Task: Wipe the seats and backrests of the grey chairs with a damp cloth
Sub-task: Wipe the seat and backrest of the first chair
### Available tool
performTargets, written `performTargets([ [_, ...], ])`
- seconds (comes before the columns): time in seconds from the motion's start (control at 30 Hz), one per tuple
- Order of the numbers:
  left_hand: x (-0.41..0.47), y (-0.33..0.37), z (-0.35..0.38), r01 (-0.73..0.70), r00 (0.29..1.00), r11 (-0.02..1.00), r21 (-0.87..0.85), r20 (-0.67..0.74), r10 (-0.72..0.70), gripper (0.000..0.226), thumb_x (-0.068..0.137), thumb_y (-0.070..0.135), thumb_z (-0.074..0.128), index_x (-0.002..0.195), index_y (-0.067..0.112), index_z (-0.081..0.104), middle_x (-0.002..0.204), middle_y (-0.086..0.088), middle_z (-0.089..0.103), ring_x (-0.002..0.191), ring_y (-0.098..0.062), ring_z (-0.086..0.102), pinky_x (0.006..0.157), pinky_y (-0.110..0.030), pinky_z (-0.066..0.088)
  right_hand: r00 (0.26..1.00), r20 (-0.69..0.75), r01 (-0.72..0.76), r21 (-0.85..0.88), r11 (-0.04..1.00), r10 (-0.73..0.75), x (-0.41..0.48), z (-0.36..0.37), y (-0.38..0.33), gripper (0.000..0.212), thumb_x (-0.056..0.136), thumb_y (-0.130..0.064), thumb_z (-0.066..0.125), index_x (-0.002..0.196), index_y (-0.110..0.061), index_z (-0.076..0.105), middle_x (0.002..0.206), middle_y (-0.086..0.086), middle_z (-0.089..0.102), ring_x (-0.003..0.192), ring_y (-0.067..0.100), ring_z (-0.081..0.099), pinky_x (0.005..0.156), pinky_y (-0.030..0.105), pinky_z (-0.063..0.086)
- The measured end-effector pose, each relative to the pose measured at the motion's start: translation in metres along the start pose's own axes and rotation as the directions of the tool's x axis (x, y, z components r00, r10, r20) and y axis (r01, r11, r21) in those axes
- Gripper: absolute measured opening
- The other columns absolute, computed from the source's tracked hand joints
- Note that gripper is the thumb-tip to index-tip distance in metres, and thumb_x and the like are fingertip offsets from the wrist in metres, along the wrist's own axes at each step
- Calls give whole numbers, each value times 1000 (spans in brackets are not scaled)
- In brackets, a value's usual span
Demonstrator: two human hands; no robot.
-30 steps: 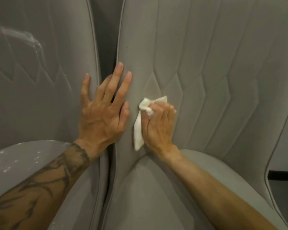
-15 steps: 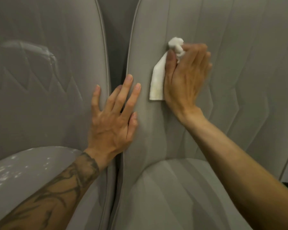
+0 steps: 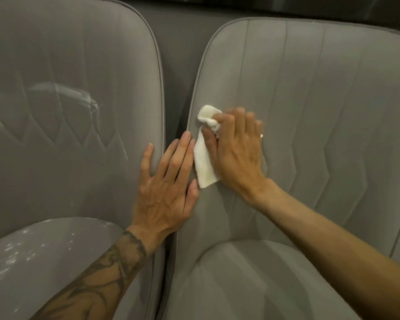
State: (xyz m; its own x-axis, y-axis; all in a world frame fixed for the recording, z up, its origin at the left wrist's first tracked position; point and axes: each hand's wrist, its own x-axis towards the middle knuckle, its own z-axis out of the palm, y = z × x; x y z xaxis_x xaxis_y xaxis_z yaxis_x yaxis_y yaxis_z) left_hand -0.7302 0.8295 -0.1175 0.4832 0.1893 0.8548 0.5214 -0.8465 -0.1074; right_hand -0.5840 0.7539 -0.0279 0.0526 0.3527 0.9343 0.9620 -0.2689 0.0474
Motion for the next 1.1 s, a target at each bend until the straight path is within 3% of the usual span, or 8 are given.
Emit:
performTargets([
  [0.1, -1, 1, 0, -3, 1000, 1000, 2, -4, 3, 67, 105, 37, 32, 165, 10, 25, 174, -5, 22, 156, -20, 35, 130, -56, 10, 996, -11, 87, -102, 991, -89, 50, -1, 20, 34, 104, -38, 47, 97, -8, 61, 94, 15, 59, 83, 32, 55, 73, 44, 42],
  [0.27, -1, 1, 0, -11, 1000, 1000, 9, -13, 11, 66, 105, 37, 32, 165, 10, 26, 173, -6, 24, 154, -21, 38, 130, -57, 11, 987, -131, -113, -156, 981, 93, 82, 6, 6, 34, 104, -37, 43, 102, -9, 61, 101, 13, 60, 89, 32, 55, 75, 44, 42],
  [0.43, -1, 3, -1, -1, 1000, 1000, -23, -26, 0, 65, 103, 34, 39, 162, 8, 32, 171, -9, 29, 153, -22, 39, 130, -56, 11, 978, 75, 203, -126, 971, -194, 77, -6, 12, 36, 105, -40, 40, 102, -9, 58, 102, 14, 57, 87, 31, 51, 75, 43, 37],
  [0.53, -2, 2, 0, 2, 999, 1000, -29, -43, -4, 64, 104, 33, 39, 162, 8, 33, 171, -9, 28, 154, -22, 37, 130, -55, 11, 998, -57, -2, -229, 973, -11, 112, 2, 19, 35, 102, -40, 42, 104, -10, 60, 105, 15, 60, 90, 33, 55, 76, 42, 35],
  [0.6, -2, 2, 2, 8, 998, 999, -44, -60, -11, 62, 104, 33, 39, 160, 6, 34, 170, -11, 29, 154, -24, 37, 130, -55, 12, 998, -69, -1, -192, 981, -12, 86, 5, 6, 30, 102, -37, 46, 101, -10, 61, 100, 15, 60, 86, 31, 54, 74, 40, 32],
  [0.83, -33, -1, -6, 55, 997, 971, -234, -47, -67, 49, 102, 19, 46, 147, 1, 41, 160, -17, 37, 155, -30, 34, 129, -56, 18, 971, 225, 85, 7, 996, -84, -56, -17, -23, 28, 103, -35, 49, 99, -11, 62, 93, 10, 58, 81, 30, 52, 71, 42, 39],
  [0.9, -58, -2, -13, 9, 1000, 977, -214, 23, -5, 53, 102, 21, 46, 151, 0, 40, 162, -17, 36, 157, -29, 30, 128, -58, 20, 983, 154, 109, -47, 993, -101, -35, -15, -20, 27, 102, -36, 51, 95, -11, 60, 91, 11, 57, 79, 30, 52, 70, 43, 38],
  [1.1, -87, 8, -26, 24, 993, 988, -150, 117, -7, 56, 102, 22, 52, 151, -5, 45, 161, -20, 41, 155, -30, 31, 126, -60, 25, 994, 31, -99, -65, 993, 101, -12, 3, -31, 26, 103, -35, 49, 95, -11, 54, 90, 12, 54, 79, 30, 50, 69, 42, 37],
])
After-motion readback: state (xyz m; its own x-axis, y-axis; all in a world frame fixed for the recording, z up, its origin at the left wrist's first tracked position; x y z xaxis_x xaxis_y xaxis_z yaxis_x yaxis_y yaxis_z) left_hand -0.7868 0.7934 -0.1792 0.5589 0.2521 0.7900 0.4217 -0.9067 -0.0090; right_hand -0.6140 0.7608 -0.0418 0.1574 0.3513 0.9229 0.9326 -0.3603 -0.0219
